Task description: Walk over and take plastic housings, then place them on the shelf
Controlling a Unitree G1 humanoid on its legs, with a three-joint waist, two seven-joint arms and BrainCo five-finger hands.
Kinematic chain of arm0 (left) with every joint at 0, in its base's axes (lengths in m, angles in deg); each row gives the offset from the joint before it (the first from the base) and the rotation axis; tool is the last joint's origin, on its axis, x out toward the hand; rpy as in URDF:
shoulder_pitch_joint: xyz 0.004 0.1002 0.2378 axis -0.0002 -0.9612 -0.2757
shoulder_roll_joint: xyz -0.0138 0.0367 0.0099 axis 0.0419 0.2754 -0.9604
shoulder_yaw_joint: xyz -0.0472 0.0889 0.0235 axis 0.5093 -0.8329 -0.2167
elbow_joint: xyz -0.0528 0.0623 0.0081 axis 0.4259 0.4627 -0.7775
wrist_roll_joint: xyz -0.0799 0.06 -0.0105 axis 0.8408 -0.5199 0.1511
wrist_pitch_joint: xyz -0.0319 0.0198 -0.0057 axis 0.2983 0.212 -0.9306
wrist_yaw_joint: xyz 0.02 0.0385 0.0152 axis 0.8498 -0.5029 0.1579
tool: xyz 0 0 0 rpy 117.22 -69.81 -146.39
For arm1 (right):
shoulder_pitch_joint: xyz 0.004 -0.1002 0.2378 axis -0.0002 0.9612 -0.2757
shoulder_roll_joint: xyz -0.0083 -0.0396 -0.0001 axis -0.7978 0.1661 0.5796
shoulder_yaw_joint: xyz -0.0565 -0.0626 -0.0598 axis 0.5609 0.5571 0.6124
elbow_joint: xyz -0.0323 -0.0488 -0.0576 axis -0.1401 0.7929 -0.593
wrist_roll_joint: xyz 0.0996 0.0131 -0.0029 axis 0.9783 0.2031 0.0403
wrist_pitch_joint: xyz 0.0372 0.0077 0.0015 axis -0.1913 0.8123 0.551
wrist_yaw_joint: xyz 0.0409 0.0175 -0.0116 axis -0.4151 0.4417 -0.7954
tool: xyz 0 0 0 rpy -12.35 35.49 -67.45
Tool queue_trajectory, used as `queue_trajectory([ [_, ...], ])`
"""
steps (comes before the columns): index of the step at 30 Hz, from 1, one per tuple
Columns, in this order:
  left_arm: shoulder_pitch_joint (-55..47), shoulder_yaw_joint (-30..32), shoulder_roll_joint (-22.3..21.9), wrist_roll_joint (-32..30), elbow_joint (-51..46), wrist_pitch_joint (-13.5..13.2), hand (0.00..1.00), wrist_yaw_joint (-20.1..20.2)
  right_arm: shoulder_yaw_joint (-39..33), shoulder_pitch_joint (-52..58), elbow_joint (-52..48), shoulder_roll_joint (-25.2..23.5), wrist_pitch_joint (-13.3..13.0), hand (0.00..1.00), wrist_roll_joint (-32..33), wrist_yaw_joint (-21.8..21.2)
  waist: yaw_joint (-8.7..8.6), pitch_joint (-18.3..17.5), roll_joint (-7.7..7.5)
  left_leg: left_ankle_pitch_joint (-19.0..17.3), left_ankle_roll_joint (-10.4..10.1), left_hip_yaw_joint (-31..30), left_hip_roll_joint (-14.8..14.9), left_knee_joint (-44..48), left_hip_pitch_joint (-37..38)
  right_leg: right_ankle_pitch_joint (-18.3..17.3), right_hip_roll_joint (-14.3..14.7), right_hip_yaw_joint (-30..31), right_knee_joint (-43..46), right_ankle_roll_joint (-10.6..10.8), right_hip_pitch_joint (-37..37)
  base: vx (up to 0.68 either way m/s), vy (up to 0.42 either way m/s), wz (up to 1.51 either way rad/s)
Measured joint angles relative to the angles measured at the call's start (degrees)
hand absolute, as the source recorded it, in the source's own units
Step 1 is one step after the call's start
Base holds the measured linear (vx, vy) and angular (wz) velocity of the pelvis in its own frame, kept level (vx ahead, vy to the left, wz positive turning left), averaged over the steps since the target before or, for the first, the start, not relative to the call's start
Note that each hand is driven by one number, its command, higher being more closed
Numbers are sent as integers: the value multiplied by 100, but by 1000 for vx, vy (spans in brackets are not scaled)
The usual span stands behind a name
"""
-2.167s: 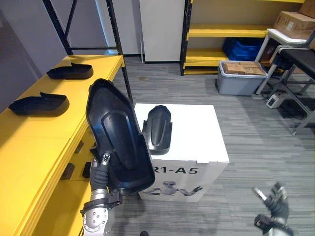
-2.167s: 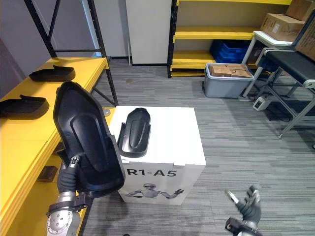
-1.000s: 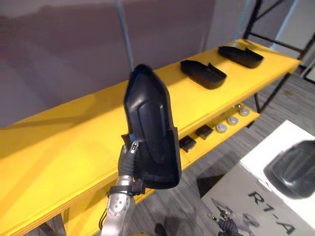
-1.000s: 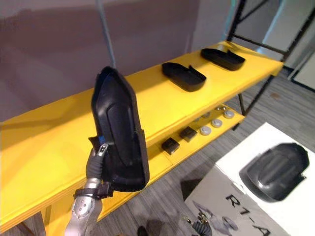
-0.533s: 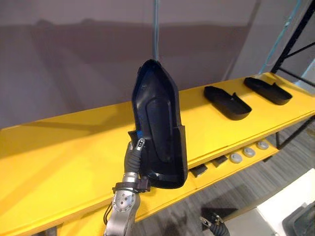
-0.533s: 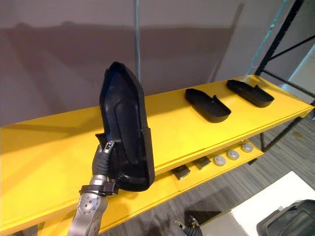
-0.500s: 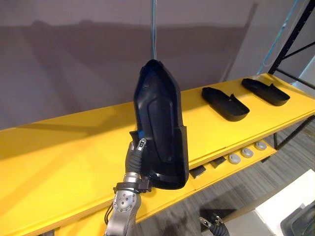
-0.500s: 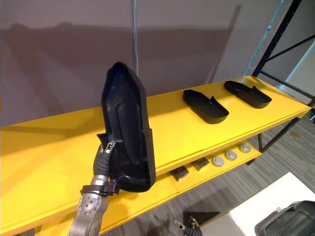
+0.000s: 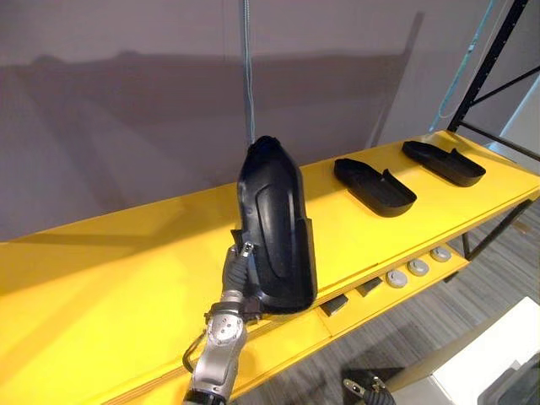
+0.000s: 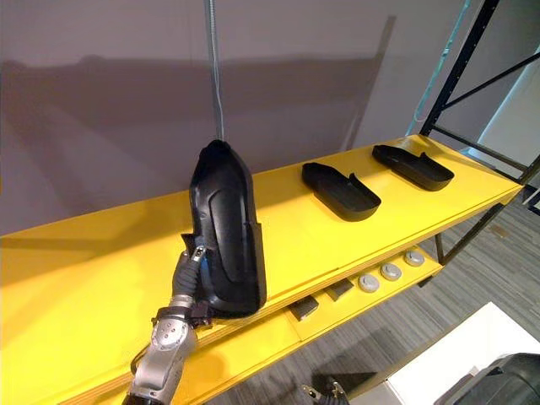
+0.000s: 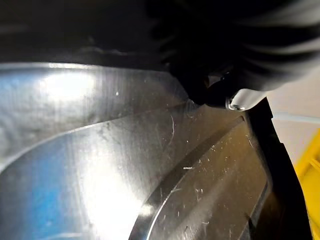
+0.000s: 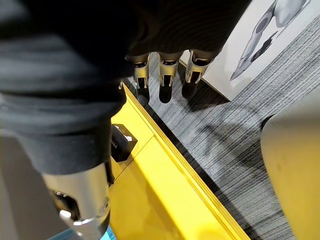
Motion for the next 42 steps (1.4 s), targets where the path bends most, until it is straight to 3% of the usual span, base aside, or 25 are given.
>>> queue_trajectory([
  [8,651,547,194,395,702,53,100,-435,-37,-145,23,20,4,0,1,14,-139,214,-23,457,11,-136,65,-542,-51,261,148,-33,-110,-159,-226,-130,-73,4],
  [11,956,662,218,695,1168,94,100,-499,-69,-124,14,62,5,0,1,50,-195,267,-35,574,-88,-134,116,-730,-97,307,213,-39,-195,-204,-319,-133,-83,-2],
  [15,1239,736,235,804,1554,222,100,-564,-67,15,9,130,16,0,1,83,-328,333,-36,653,-193,-150,173,-847,-136,314,269,-106,-199,-208,-400,-44,-84,3],
  [28,2713,1183,452,806,2745,277,100,-585,-56,-41,-25,147,16,0,11,90,-507,496,-26,745,-180,-137,244,-933,-214,347,350,-145,-232,-288,-501,10,-20,0],
  [30,2853,1238,561,850,2930,277,100,-593,-51,-98,-25,147,14,0,12,90,-600,527,-28,731,-201,-137,245,-929,-215,347,350,-143,-231,-288,-501,-66,-2,0],
  [31,2955,1275,626,890,3054,285,0,-594,-47,-110,-26,147,11,0,12,90,-629,551,-26,729,-205,-133,245,-929,-215,348,349,-137,-230,-288,-506,-67,-1,-3],
  [42,3369,1443,588,923,3282,332,0,-690,-72,-175,-25,155,10,0,43,87,-688,674,29,723,-217,-148,244,-933,-258,349,349,-160,-279,-288,-519,-19,-1,0],
])
